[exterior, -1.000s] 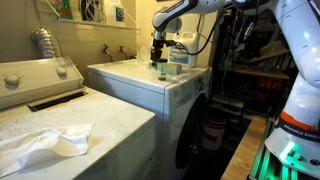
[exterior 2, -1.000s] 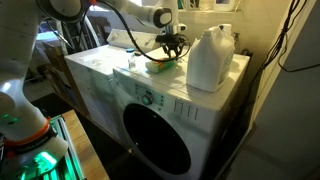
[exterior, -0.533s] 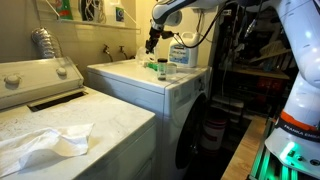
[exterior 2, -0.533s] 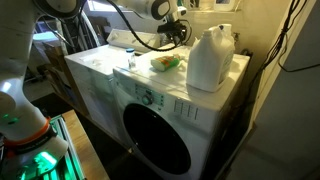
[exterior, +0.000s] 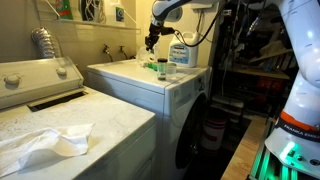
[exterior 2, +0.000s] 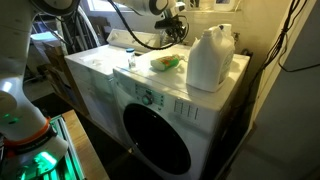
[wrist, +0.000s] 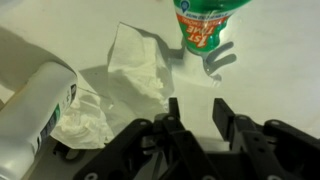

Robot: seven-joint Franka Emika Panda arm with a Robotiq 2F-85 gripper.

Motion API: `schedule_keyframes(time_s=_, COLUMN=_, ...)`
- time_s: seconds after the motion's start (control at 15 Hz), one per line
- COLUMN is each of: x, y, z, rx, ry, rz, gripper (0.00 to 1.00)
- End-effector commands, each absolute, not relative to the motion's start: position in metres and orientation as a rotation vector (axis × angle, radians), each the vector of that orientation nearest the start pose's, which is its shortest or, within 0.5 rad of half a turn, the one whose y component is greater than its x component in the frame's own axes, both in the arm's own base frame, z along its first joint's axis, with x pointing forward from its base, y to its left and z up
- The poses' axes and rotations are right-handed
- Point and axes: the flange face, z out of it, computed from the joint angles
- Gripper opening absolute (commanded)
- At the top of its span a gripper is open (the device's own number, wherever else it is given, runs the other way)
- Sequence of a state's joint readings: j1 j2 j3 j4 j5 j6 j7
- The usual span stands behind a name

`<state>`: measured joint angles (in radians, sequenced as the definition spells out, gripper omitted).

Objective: Sit up the green bottle

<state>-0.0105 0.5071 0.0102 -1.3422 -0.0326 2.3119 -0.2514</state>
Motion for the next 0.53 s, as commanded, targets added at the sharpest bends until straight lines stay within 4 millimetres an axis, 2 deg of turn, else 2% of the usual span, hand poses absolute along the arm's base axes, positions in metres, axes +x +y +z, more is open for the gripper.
schedule_keyframes(time_s=0.0, x=0.746, y=-0.015, z=0.466, rx=-3.155, ry=-0.310, rz=-0.593, gripper=0.67)
schedule_keyframes(time_s=0.33, x=0.747, y=-0.019, z=0.441, rx=-3.121, ry=-0.266, rz=-0.429, gripper=0.99)
schedule_keyframes(time_s=0.47, x=0.748, y=-0.021, z=0.434, rx=-3.120, ry=-0.250, rz=-0.383, gripper=1.00)
